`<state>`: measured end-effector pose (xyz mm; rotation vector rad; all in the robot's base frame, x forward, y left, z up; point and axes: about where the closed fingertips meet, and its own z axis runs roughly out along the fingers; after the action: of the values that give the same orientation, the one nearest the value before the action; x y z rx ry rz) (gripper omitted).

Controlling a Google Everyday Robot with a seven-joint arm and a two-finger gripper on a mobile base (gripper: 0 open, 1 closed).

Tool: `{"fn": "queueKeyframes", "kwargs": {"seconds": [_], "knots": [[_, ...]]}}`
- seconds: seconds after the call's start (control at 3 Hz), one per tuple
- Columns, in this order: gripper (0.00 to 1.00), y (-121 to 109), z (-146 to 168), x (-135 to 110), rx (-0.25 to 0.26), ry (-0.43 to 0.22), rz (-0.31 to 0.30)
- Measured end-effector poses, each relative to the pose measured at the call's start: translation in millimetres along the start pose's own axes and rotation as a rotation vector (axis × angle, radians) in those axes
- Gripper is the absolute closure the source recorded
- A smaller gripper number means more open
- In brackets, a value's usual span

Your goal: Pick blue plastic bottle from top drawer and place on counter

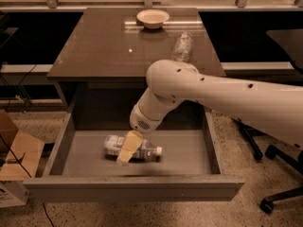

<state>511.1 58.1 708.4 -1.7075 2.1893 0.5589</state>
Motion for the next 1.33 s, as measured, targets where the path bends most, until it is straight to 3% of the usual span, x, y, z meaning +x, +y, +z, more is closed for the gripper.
{"fn": "queueKeyframes", "kwargs": {"seconds": [0.33,0.67,1.0,1.33], "knots": [[0.00,-11.1,41.2,-9.5,-0.025,0.003,0.005],[0.00,-23.0,78.6,-0.4,-0.035,0.023,0.033],[0.13,-32.2,104.5,20.4,-0.040,0.047,0.093],[0.37,-30.7,106.7,24.3,-0.022,0.030,0.109]]}}
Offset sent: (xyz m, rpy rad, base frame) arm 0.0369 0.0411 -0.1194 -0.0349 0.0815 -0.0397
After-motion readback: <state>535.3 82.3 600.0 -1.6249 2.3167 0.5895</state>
